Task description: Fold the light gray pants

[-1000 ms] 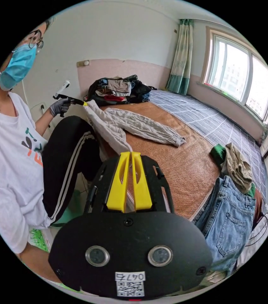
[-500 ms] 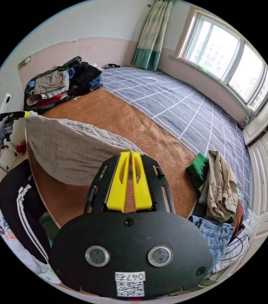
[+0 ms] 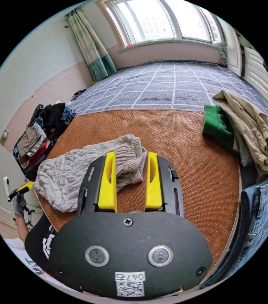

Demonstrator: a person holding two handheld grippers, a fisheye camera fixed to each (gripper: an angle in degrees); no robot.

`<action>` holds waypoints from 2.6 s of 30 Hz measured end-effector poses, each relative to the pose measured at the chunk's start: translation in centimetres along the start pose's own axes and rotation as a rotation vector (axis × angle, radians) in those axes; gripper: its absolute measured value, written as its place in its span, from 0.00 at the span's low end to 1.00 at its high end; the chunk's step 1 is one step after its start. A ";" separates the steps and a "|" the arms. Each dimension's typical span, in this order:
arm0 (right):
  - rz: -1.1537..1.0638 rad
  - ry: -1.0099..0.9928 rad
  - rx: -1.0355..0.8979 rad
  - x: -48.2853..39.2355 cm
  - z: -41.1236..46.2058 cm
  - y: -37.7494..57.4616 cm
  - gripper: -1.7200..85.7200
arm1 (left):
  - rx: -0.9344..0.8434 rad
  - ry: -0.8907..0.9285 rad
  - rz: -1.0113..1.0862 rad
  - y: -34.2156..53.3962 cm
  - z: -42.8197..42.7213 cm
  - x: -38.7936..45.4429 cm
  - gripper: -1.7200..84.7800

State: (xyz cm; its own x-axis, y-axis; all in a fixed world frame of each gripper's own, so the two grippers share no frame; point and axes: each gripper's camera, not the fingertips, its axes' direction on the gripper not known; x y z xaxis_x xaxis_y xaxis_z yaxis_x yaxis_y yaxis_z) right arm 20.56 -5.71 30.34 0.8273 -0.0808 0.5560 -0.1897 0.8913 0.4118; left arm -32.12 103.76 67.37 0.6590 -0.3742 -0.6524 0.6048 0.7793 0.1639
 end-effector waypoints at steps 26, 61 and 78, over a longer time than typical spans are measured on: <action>-0.066 -0.267 -0.132 3.1 6.2 6.3 0.08 | -0.100 -0.019 0.157 -2.9 -7.9 16.9 0.11; 0.057 -0.444 -0.261 8.3 9.8 5.0 0.02 | -0.122 0.091 0.582 -6.0 -0.4 48.8 0.03; 0.127 -0.412 -0.077 2.1 5.7 7.4 0.05 | -0.014 0.018 0.065 -6.7 -1.1 29.7 0.01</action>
State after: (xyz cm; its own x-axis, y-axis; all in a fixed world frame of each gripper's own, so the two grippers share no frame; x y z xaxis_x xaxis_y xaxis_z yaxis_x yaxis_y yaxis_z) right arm 17.89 -1.82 38.60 0.5173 -0.1260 0.8465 -0.2235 0.9349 0.2758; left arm -17.10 88.04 46.07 0.6886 -0.3131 -0.6541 0.5544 0.8087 0.1967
